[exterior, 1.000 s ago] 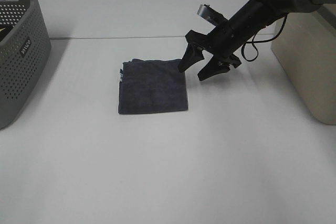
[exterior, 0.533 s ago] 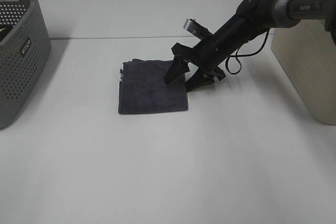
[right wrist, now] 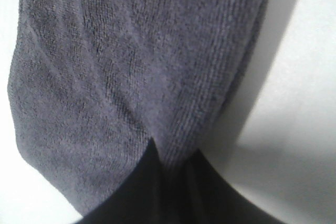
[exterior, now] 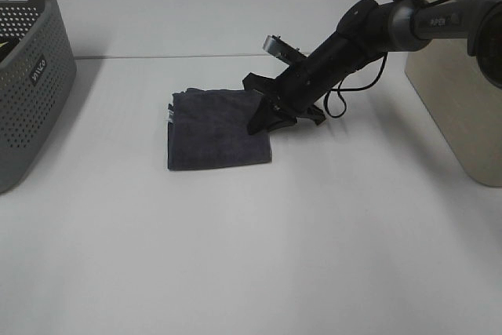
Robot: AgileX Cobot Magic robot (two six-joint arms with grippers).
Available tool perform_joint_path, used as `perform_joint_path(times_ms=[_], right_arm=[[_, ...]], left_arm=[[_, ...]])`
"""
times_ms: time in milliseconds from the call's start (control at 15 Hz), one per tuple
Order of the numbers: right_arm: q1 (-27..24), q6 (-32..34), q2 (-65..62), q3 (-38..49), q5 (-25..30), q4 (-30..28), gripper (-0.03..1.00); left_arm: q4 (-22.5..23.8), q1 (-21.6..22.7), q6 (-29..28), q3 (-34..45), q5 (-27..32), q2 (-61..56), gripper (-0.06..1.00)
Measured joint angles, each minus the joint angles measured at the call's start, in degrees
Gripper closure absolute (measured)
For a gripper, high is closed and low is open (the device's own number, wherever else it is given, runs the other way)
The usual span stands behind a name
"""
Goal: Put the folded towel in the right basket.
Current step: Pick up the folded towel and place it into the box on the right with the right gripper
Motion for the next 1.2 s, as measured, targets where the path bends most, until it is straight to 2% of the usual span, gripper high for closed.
perform_joint_path(times_ms=[267,467,533,667,733,1000,1067,1200], right_arm=[[0.00,0.00,-4.87,0.00,0.34,-4.24,0.92],[0.00,0.69,-13.98,0.00,1.55,-9.85,0.92],[0.00,3.27,-20.05,0.00,2.92,-15.58,0.92],[0.00,6.70,-26.01,0.00,4.18,-22.98,0.92],[0.00,7.73,-27.62,0.00,4.41,-24.52,0.92],[-0.17,14.38,-38.10,0.00,6.99,-41.25,0.92],[-0.74,15.58,-40.22,0.00,7.62,-44.06,0.92],[-4.07,16.56,-44.58,0.00,9.34,-45.84,0.92]], left_arm=[[0.00,0.00,0.00,0.00,0.00,0.00,-0.03],[0.00,0.00,0.00,0.00,0.00,0.00,-0.03],[0.00,0.00,0.00,0.00,0.00,0.00,-0.03],[0.00,0.00,0.00,0.00,0.00,0.00,-0.03],[0.00,0.00,0.00,0.00,0.00,0.00,-0.03],[0.00,0.00,0.00,0.00,0.00,0.00,-0.03],[0.00,0.00,0.00,0.00,0.00,0.00,-0.03],[0.00,0.00,0.00,0.00,0.00,0.00,-0.03]])
